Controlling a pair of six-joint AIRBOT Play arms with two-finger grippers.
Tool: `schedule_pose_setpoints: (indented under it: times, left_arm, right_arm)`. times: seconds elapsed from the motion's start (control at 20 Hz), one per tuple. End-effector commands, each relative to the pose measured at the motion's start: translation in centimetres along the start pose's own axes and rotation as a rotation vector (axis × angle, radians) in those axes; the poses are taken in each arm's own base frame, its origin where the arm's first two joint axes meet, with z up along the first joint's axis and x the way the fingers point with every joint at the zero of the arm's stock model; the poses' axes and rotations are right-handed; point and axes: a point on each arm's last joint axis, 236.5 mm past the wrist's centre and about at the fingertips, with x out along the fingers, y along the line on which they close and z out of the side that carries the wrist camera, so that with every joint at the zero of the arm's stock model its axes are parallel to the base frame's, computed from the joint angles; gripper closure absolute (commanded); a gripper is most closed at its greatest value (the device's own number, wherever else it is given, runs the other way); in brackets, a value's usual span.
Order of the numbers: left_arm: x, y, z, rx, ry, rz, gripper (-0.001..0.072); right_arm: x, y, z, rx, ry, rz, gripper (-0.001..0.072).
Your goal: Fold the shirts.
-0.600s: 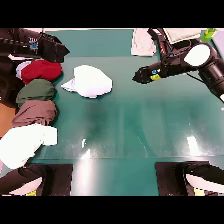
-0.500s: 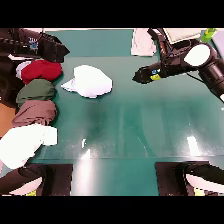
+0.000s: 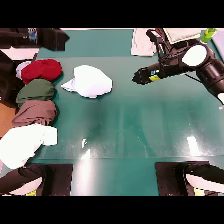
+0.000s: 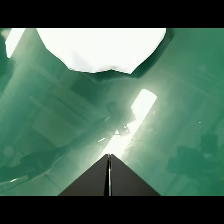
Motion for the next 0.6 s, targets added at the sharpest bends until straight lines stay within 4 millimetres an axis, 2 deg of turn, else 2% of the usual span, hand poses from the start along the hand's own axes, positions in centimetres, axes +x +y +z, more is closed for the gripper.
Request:
schedule_pose_setpoints:
  times: [0.0, 0.05, 0.1, 0.15, 0.3, 0.35, 0.4, 0.55]
  left_arm:
    - [0.2, 0.8, 3.9, 0.032, -0.167, 0.031, 0.0649]
    - [1.0, 1.9, 3.2, 0.041, -0.134, 0.069, 0.0359]
    - [2.6, 3.7, 1.4, 0.012, -0.065, 0.126, 0.0266]
    - [4.4, 5.5, -1.1, -0.003, 0.029, 0.175, 0.0265]
    - [10.9, 11.2, -10.1, -0.08, 0.312, 0.256, 0.0262]
    - [13.1, 12.8, -13.1, -0.115, 0.387, 0.264, 0.0176]
    - [15.0, 14.0, -15.8, -0.172, 0.446, 0.271, -0.0013]
    - [19.9, 15.7, -23.2, -0.27, 0.601, 0.255, -0.0013]
  right_arm:
    - [0.0, 0.0, 0.0, 0.001, 0.001, 0.0, 0.0697]
    - [0.0, 0.0, 0.0, 0.001, 0.001, 0.0, 0.0697]
    - [0.0, 0.0, 0.0, 0.003, 0.0, 0.002, 0.0697]
    - [0.0, 0.1, 0.2, 0.005, -0.009, 0.007, 0.0697]
    - [-0.2, 0.3, 0.2, 0.003, -0.011, 0.007, 0.0696]
    - [-0.3, 0.4, 0.0, 0.003, 0.0, 0.01, 0.0697]
    - [-0.3, 0.4, -0.1, 0.002, 0.004, 0.01, 0.0696]
    - [-0.3, 0.3, 0.0, 0.002, 0.0, 0.009, 0.0697]
